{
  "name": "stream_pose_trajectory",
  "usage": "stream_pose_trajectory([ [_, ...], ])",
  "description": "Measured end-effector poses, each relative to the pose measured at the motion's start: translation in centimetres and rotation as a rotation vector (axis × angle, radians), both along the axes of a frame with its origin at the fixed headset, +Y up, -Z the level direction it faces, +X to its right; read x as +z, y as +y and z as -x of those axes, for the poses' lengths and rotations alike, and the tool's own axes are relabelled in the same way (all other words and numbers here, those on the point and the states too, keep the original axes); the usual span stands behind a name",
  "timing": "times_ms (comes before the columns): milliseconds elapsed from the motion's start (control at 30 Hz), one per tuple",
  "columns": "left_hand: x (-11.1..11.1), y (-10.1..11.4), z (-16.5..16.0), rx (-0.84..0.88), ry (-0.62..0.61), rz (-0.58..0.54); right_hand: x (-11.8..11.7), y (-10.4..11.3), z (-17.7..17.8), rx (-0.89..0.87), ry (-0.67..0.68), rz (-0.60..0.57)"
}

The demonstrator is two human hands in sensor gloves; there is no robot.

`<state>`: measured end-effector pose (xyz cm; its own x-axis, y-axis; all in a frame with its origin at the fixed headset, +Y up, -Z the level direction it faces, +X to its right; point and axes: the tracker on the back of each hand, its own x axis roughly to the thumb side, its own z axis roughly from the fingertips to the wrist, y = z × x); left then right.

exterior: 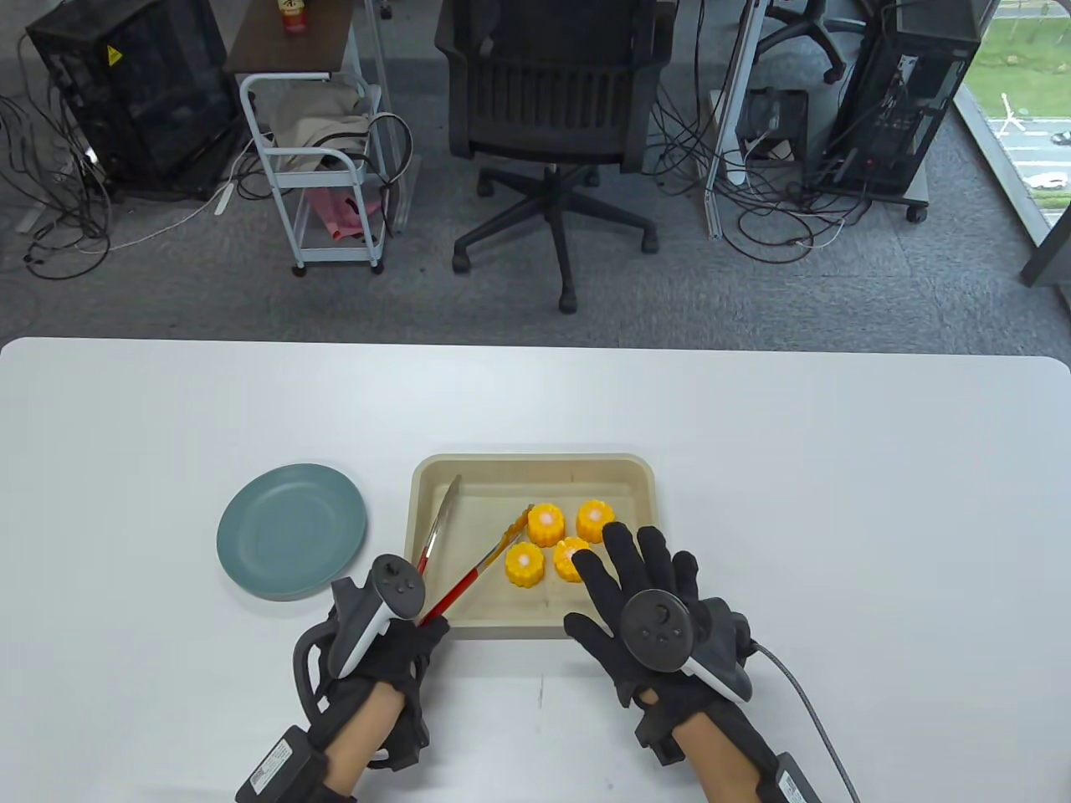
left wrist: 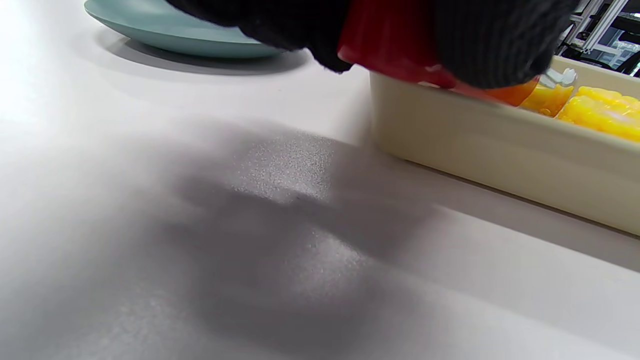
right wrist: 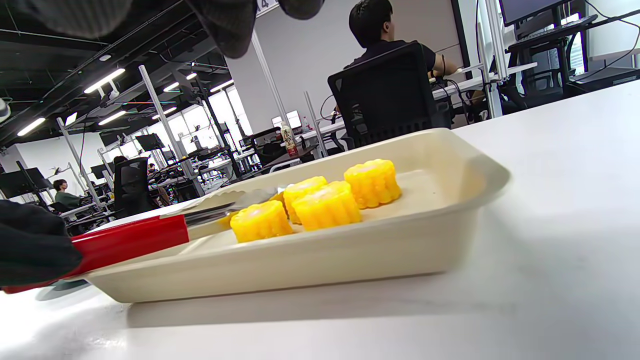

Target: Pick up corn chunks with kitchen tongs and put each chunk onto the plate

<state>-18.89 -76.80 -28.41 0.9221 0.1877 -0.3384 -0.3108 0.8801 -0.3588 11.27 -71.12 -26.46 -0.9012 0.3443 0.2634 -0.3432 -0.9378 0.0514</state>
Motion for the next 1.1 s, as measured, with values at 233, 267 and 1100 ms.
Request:
stream_pose_trajectory([
  [233,-0.1,-0.1,0.0,0.029,-0.013,-0.003,0.0,-0.1,0.1,-0.001,0.0,0.02],
  [267,0.0,0.0,0.1,0.032,-0.012,-0.009,0.0,-0.1,0.1,-0.001,0.0,0.024],
  [1100,1.1,6.0,4.8,0.578,0.016,-0.335,-0.2,-0.3,0.2,-0.041,-0.017,0.054],
])
